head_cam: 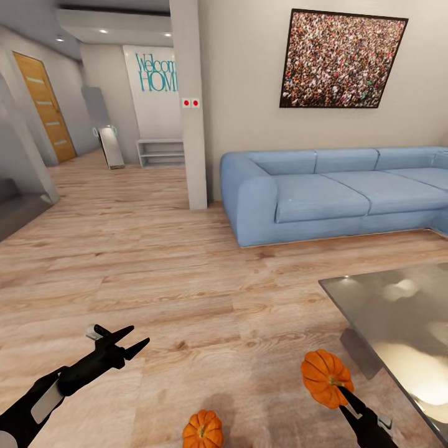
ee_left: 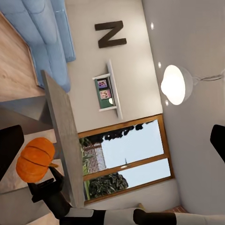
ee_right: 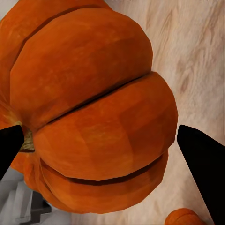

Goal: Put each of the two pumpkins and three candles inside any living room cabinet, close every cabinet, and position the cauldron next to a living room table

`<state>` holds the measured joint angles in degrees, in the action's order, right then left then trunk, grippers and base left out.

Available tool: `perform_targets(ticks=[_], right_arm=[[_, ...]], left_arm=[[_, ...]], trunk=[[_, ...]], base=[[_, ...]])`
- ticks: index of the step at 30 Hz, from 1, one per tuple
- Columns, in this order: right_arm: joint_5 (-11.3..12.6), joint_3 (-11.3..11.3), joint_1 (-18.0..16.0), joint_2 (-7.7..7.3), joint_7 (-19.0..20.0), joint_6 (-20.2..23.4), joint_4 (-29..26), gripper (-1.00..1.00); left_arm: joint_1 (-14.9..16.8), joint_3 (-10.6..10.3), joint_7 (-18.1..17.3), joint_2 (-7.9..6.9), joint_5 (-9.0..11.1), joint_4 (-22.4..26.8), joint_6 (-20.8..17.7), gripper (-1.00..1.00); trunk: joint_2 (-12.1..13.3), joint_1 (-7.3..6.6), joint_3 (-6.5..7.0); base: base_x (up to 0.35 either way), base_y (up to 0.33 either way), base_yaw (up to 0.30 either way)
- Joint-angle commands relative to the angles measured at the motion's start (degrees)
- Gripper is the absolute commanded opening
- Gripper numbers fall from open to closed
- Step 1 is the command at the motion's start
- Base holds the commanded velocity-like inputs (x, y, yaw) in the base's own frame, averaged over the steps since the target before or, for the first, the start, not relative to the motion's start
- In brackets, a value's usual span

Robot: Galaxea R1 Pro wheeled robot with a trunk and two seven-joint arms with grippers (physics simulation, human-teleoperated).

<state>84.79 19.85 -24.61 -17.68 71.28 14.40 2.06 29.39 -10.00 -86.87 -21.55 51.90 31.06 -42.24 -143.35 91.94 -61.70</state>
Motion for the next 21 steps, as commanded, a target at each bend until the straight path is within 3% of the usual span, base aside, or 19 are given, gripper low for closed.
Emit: perform_targets(ticks=[1,21], right_arm=[[0.57,0.46,-0.08,0.02,0.39,0.62,0.19,-1.0],[0.58,0.52,-0.08,0.02,-0.72,0.45,0.16,-1.0]], left_arm=[[0.05,-0.37,-0.25,-0.07,0.31,-0.03,-0.6,1.0],[0.05,-0.37,-0.31,-0.16,0.31,-0.03,-0.65,1.0]], trunk=[[-0.02,-0.01,-0.05],[-0.02,-0.01,-0.05]], base=[[0.0,-0.003,0.0],[0.069,-0.042,0.0]])
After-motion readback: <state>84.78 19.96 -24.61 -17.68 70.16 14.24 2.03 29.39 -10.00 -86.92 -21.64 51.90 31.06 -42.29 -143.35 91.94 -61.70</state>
